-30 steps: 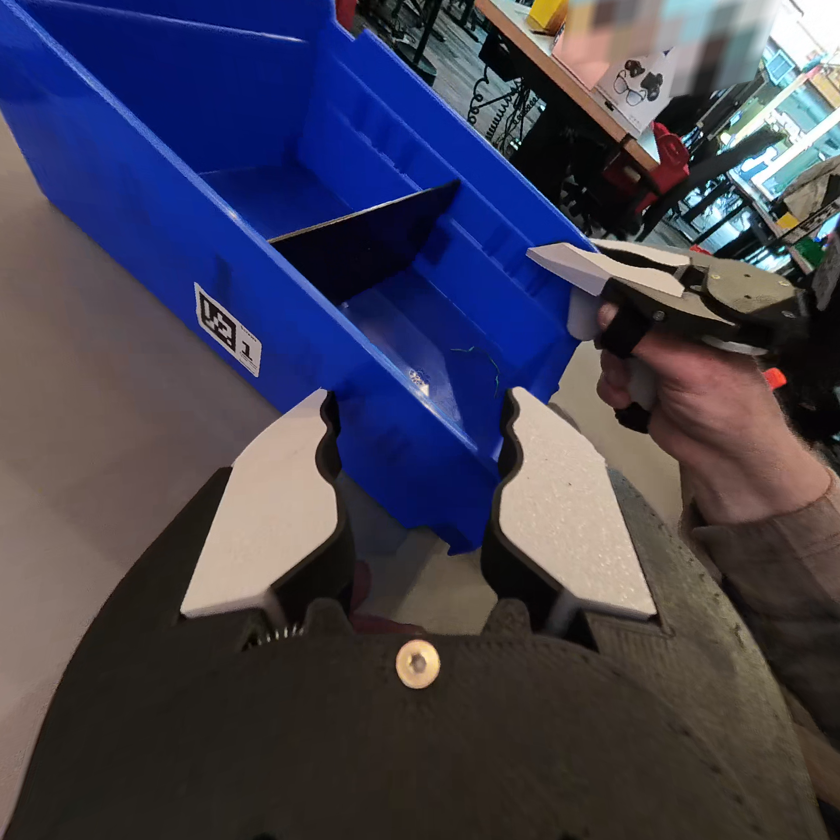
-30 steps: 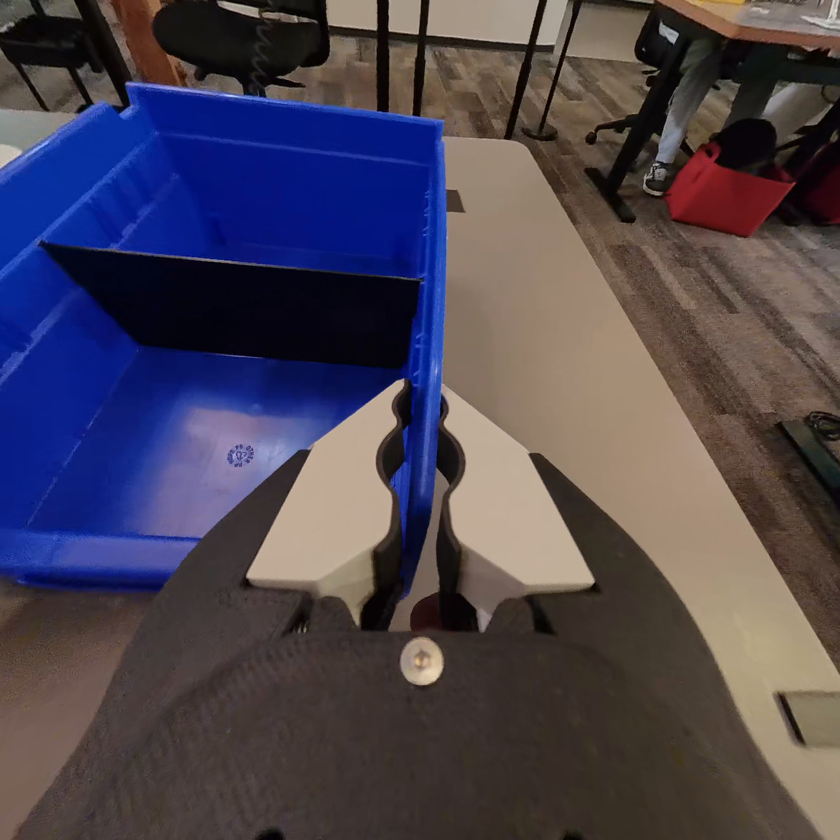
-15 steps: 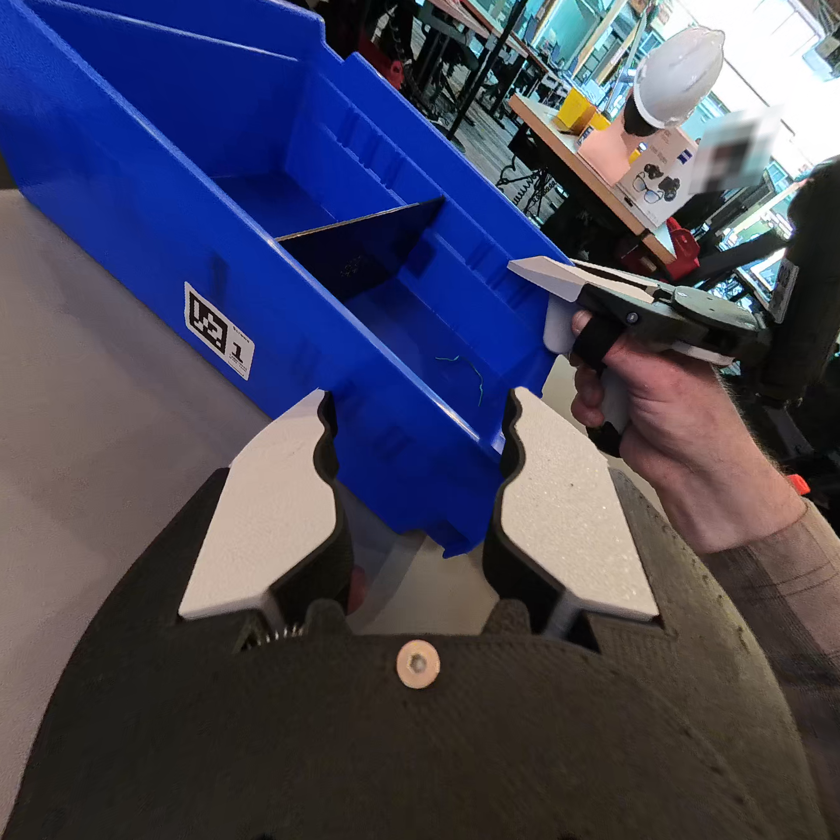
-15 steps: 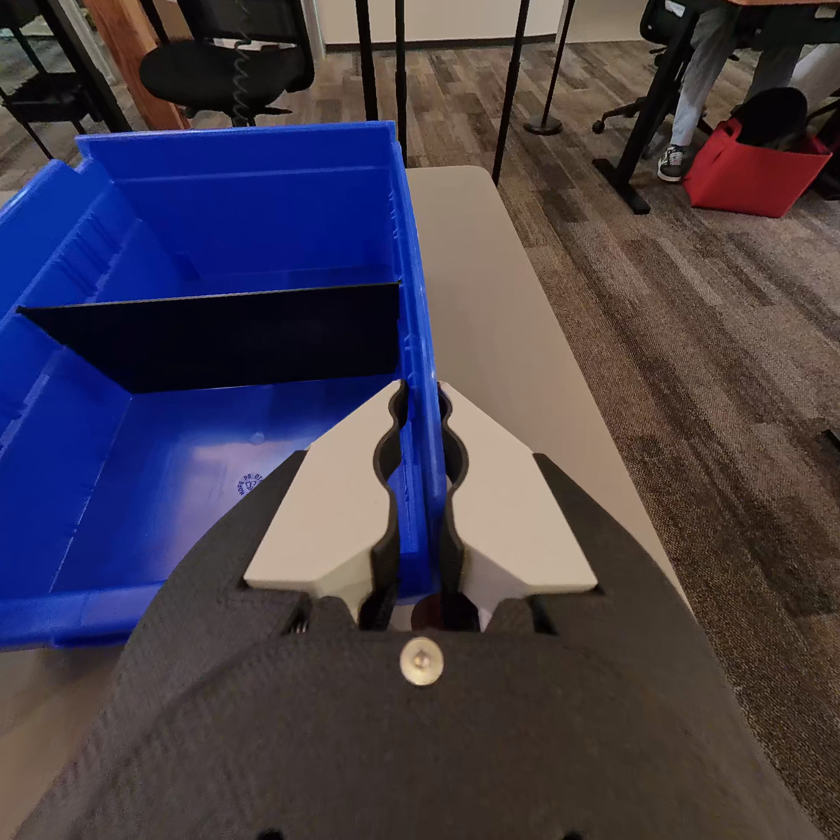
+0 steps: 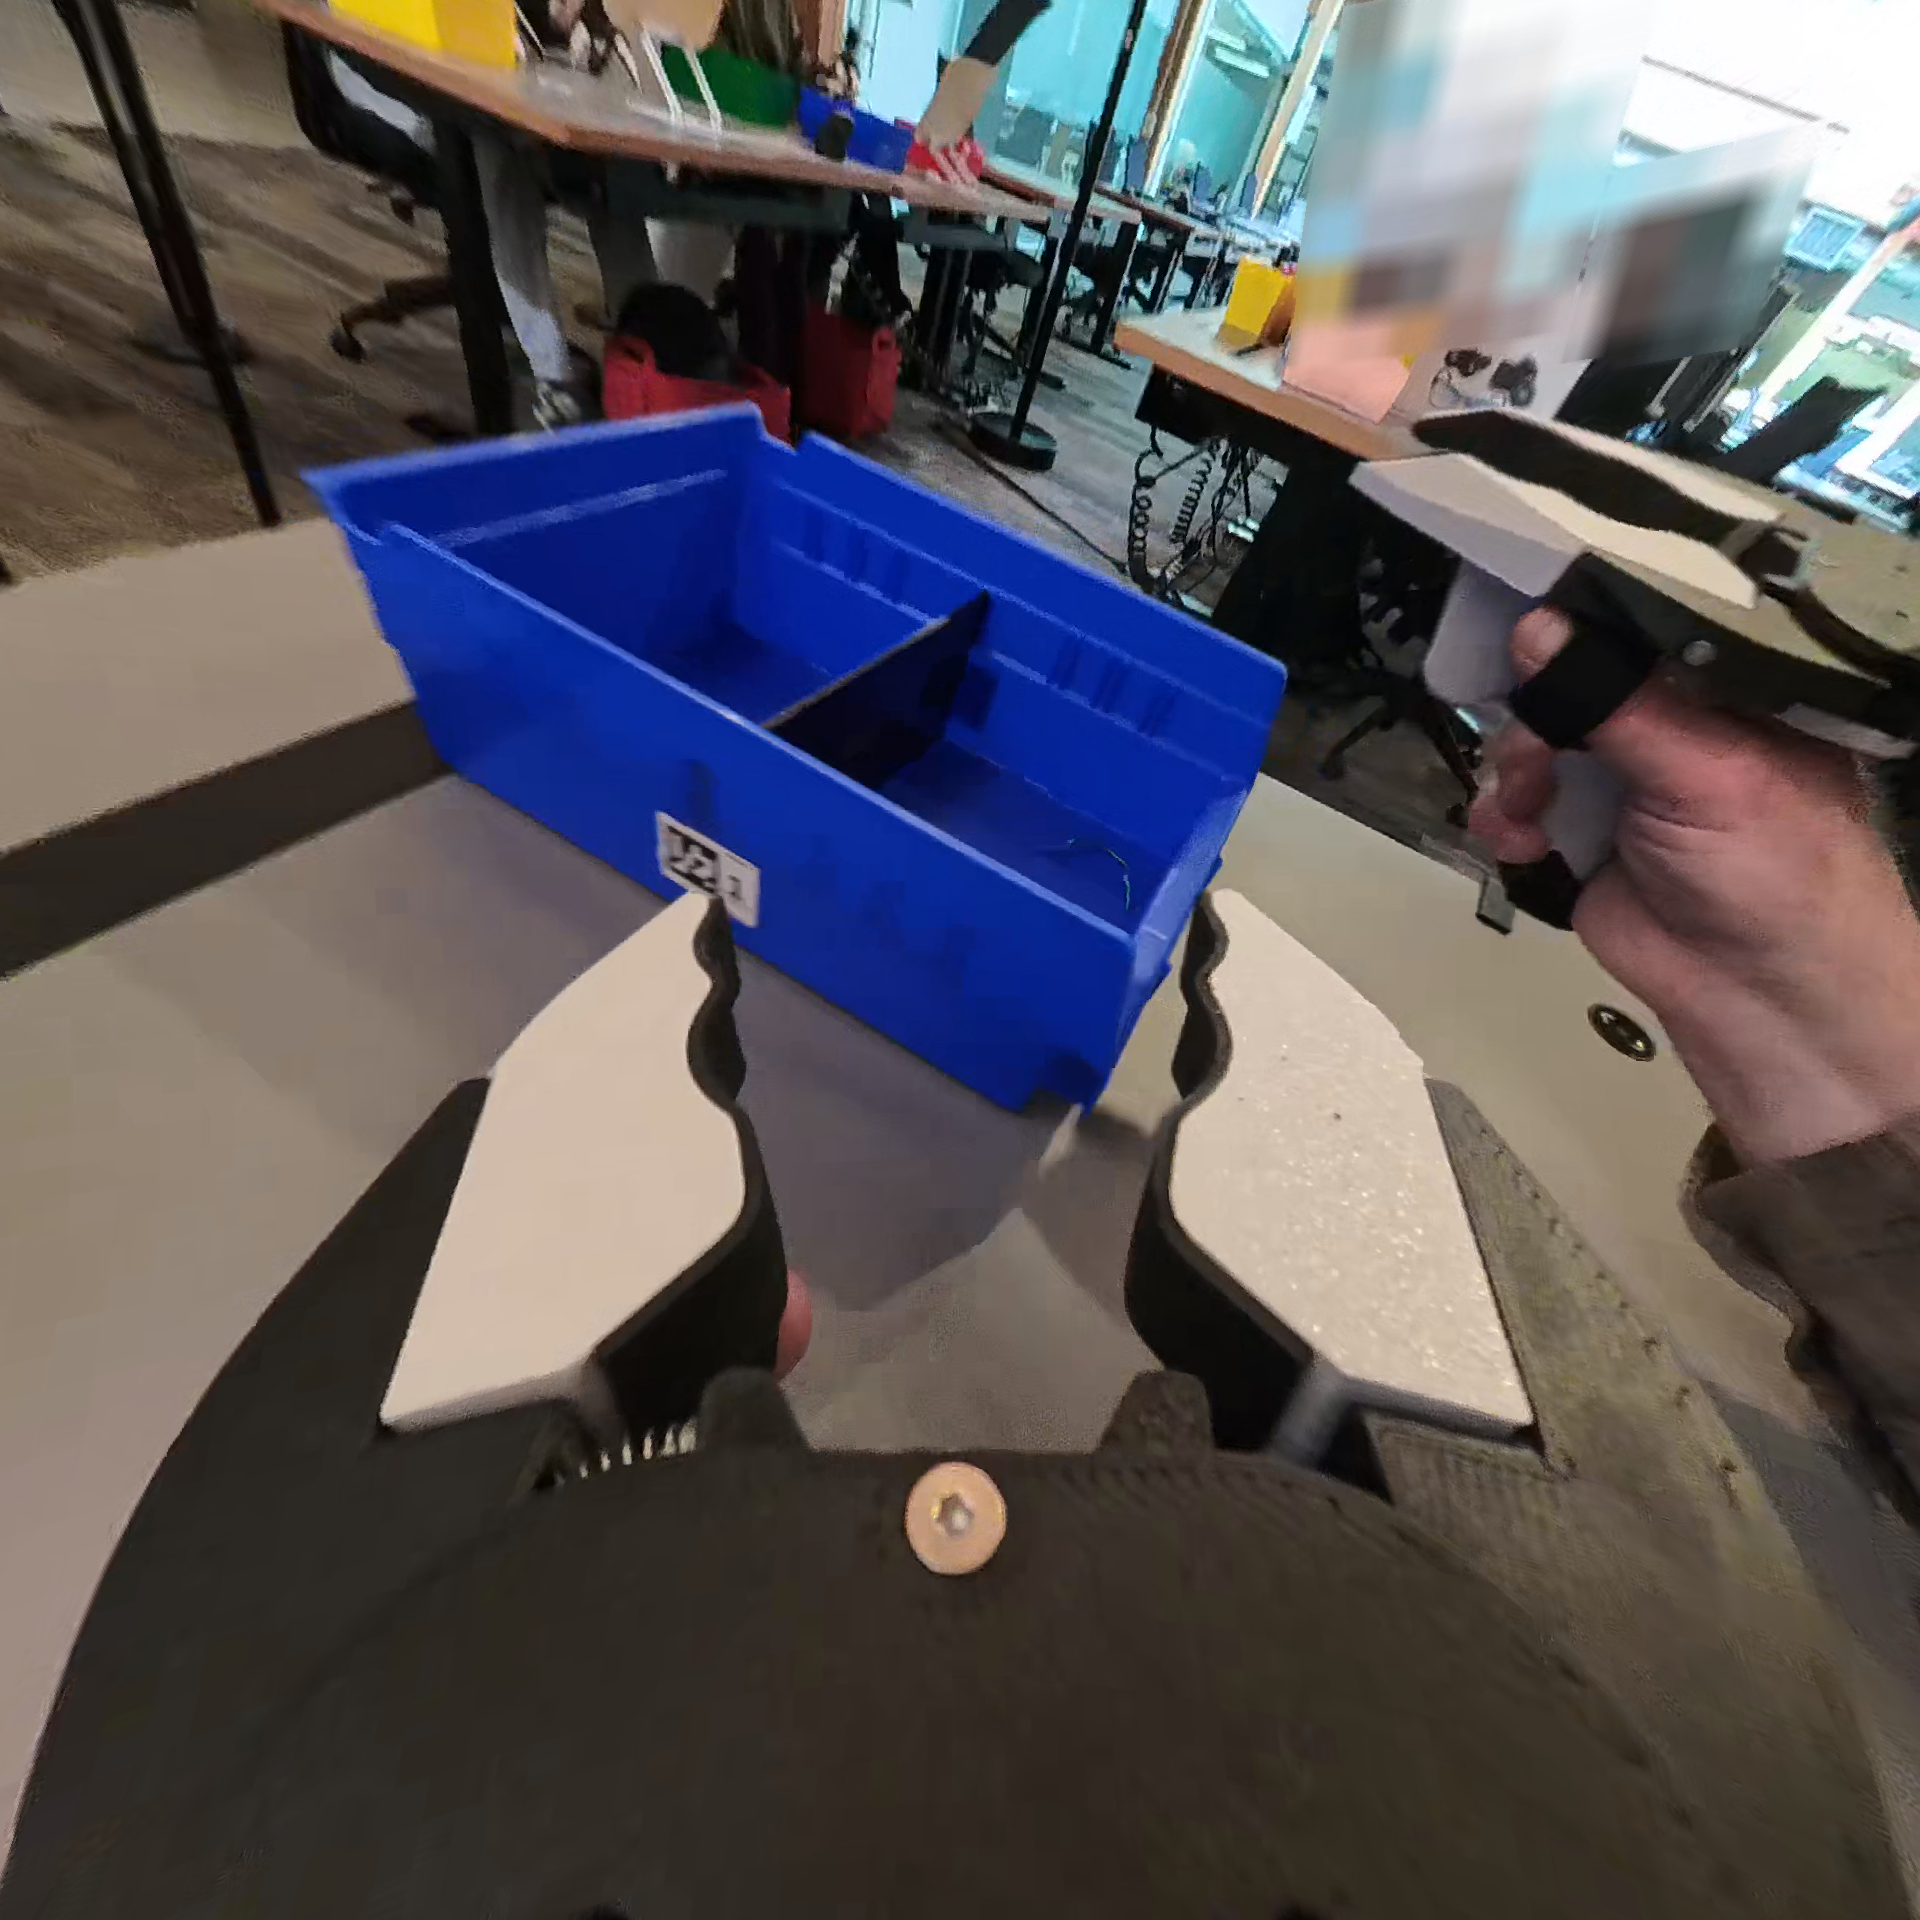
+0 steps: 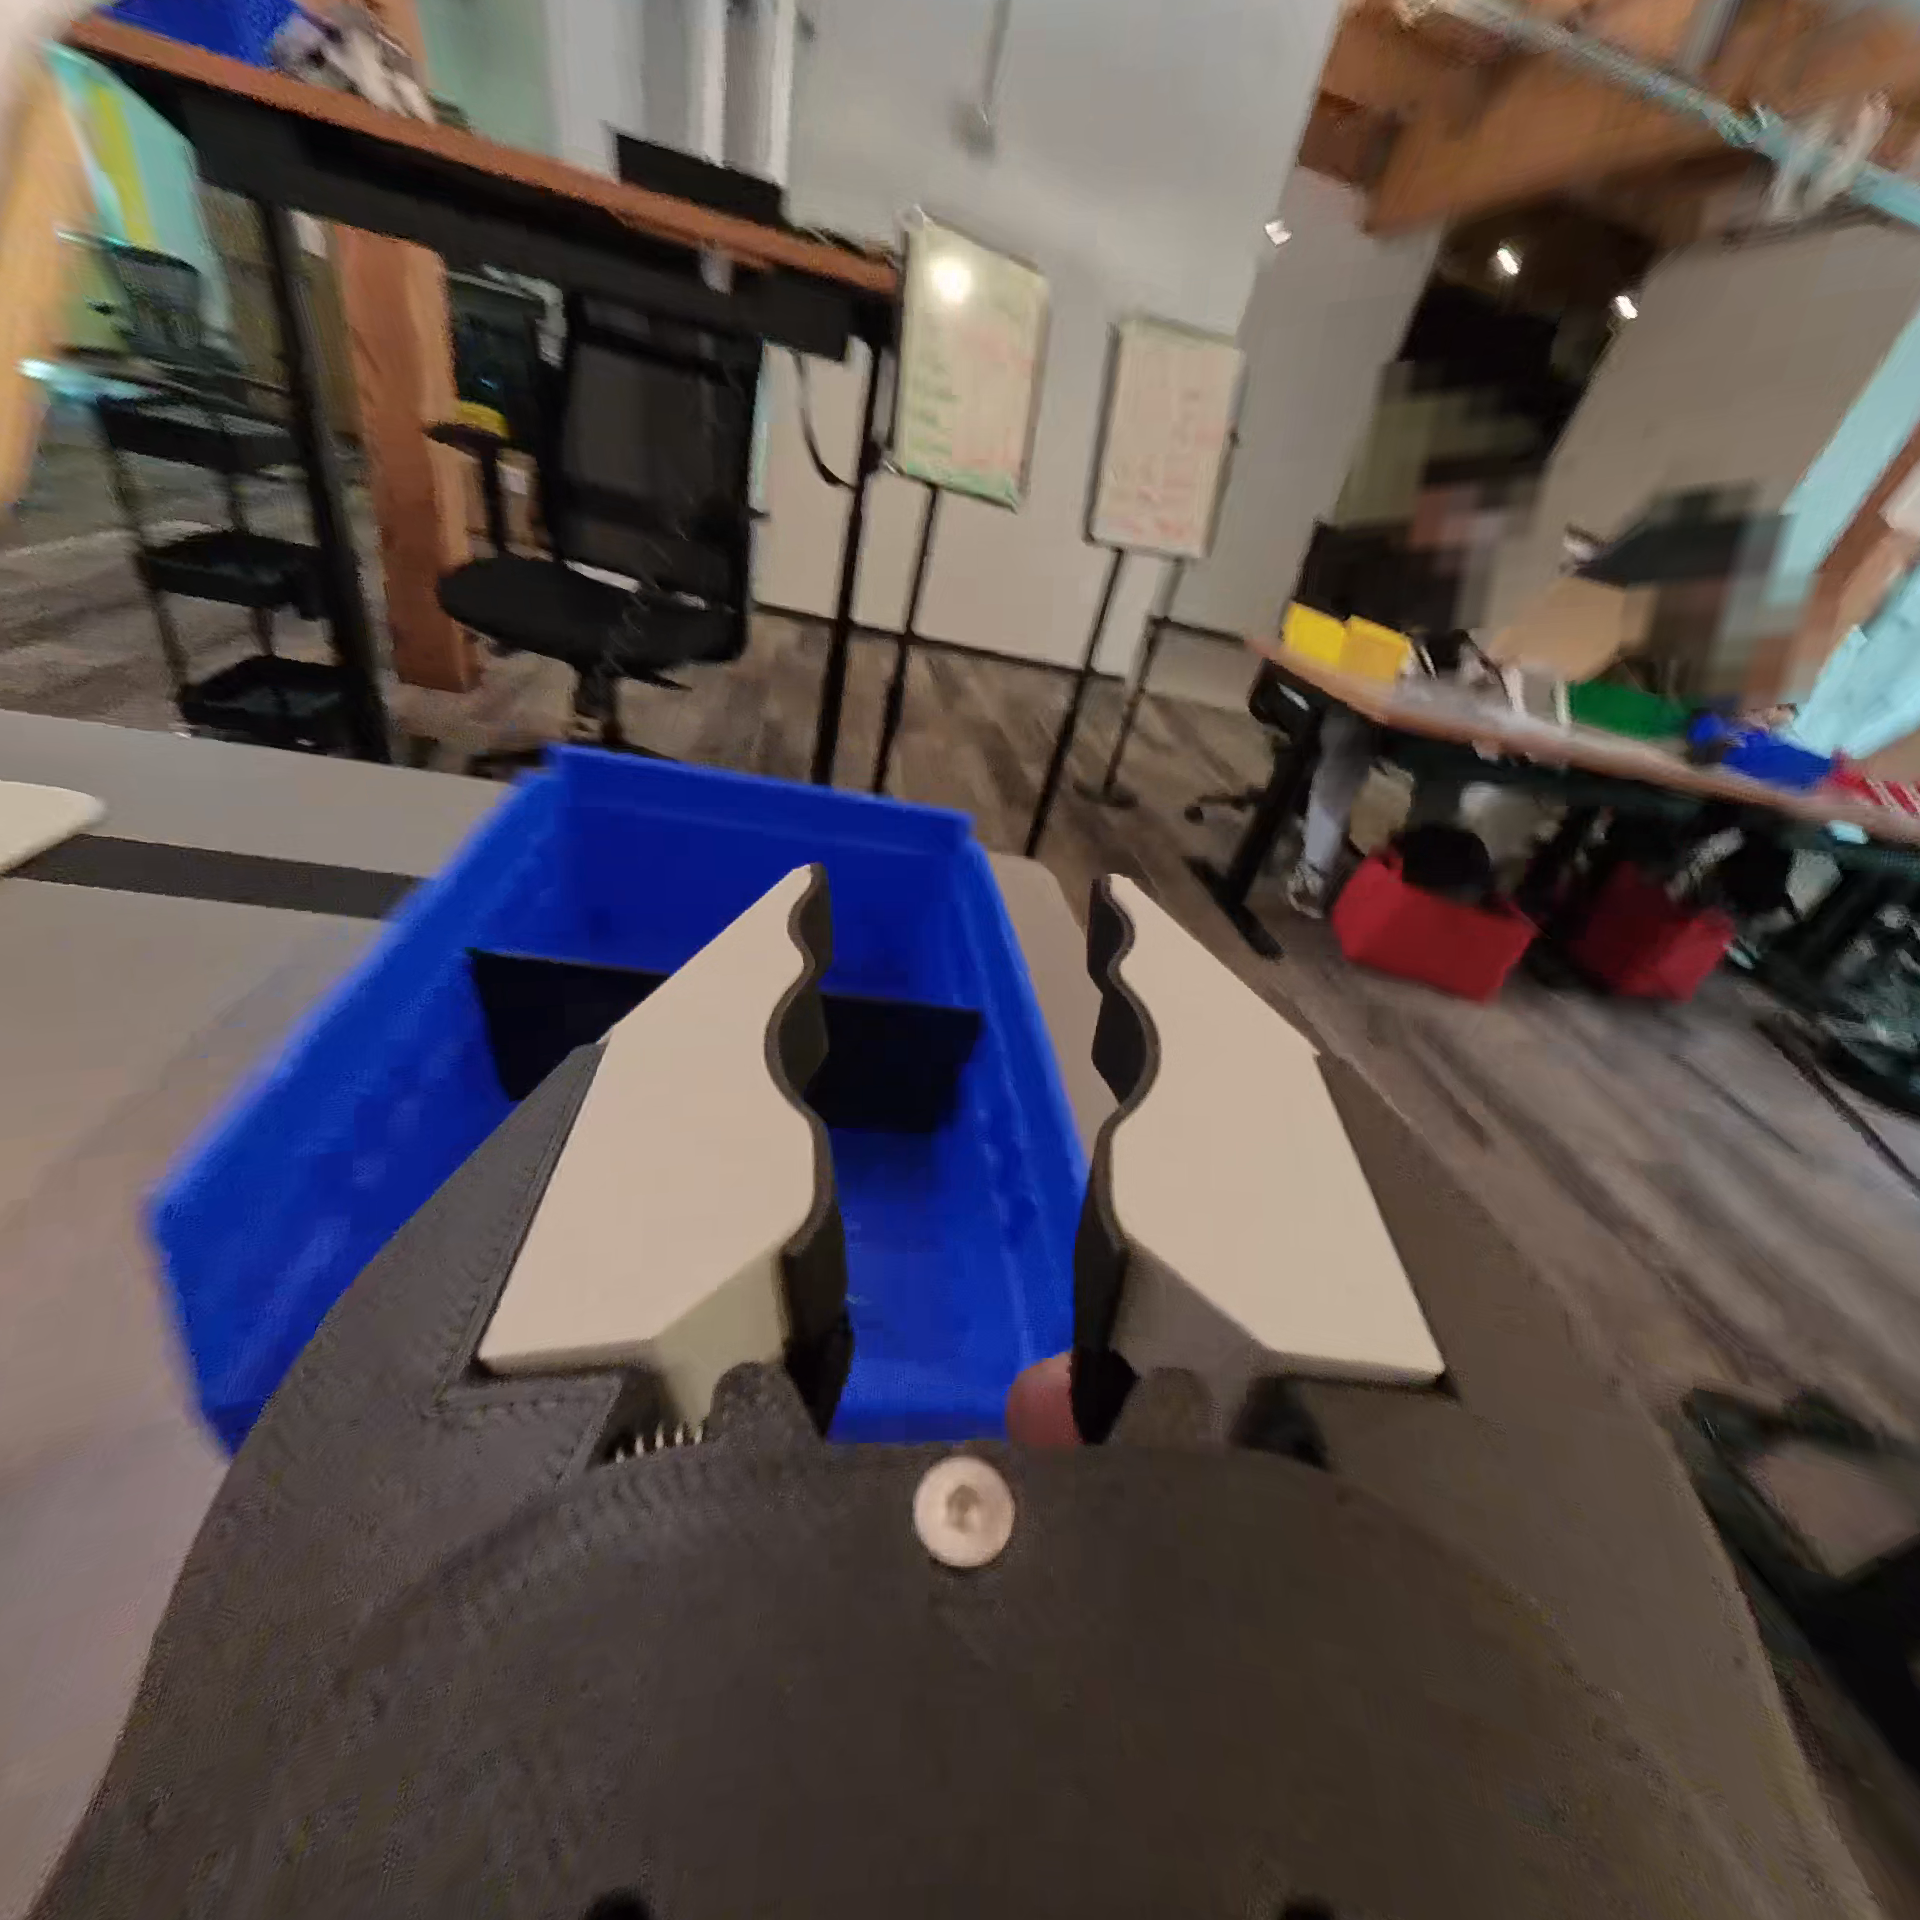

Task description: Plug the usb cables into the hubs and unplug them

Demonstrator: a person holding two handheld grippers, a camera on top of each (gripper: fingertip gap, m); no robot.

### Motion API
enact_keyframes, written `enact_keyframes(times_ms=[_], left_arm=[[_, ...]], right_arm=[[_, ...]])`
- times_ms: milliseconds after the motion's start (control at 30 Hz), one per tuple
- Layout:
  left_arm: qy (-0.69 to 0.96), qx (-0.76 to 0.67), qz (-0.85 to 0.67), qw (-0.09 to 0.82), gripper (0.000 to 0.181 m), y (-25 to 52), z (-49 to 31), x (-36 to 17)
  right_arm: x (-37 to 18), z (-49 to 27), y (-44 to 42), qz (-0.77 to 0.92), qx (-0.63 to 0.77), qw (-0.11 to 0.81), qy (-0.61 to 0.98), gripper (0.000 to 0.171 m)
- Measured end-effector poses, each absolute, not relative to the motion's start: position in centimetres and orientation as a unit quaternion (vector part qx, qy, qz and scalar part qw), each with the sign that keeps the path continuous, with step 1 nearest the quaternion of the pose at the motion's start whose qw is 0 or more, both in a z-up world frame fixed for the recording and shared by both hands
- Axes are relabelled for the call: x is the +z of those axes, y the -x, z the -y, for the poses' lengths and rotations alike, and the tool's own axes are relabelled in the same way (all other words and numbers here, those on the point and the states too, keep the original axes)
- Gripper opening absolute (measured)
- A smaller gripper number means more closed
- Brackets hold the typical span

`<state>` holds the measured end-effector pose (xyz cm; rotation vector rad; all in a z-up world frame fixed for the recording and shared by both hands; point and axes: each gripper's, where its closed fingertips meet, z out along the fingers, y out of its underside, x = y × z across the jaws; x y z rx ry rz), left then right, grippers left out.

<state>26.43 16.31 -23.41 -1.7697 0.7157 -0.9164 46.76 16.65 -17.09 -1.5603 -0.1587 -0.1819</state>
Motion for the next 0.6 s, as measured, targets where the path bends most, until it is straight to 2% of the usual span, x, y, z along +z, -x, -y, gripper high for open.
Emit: enact_keyframes(times_ms=[200,333,600], left_arm=[[0.708,-0.326,-0.258,0.571,0.073,-15.4,-17.3,-18.9],[0.691,-0.276,-0.237,0.625,0.061,-7.7,-18.7,-16.3],[0.647,-0.233,-0.207,0.696,0.055,1.8,-20.8,-11.9]], right_arm=[[-12.1,-15.6,-29.6,0.195,0.04,0.73,0.654,0.045],[-9.4,-15.3,-18.2,0.242,0.144,0.726,0.628,0.044],[-4.8,-17.9,-4.8,0.243,0.257,0.725,0.591,0.042]])
